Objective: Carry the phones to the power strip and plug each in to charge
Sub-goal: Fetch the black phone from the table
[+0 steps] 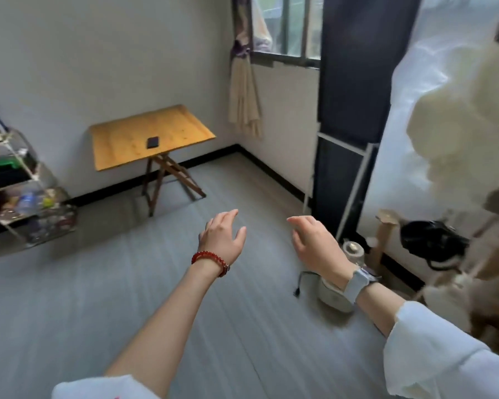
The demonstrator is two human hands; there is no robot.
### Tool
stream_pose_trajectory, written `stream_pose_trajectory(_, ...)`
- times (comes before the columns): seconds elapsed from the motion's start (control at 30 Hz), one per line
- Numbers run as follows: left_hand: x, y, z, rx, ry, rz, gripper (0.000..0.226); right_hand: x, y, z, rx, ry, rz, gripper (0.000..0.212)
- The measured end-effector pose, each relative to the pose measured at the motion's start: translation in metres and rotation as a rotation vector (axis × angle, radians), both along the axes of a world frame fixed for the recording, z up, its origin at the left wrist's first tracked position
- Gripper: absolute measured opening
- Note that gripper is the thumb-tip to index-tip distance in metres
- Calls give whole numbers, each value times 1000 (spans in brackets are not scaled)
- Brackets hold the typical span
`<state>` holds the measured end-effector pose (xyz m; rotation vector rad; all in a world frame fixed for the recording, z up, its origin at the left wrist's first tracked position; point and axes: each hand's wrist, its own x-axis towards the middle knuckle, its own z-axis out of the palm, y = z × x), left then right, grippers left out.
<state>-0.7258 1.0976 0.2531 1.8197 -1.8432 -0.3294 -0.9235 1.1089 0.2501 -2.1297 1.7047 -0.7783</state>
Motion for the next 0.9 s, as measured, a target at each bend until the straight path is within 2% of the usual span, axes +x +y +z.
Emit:
stream_pose_trajectory(0.17, 48, -87, 11, 4, 52, 143, 45, 52, -124, 6, -2, 34, 146, 34)
stream_pose_trajectory(0.4, 147, -198, -7, 23, 103, 342, 43, 152, -263, -11, 44, 13, 314, 33)
stream_pose_trajectory(0.73, 293, -444, 9, -73, 189, 396, 42, 295, -509, -1, 39, 58, 357, 33)
stream_pose_trajectory(0.9, 341, -555, 1, -23, 183, 343, 43, 344, -619, -7, 61, 65, 331, 33)
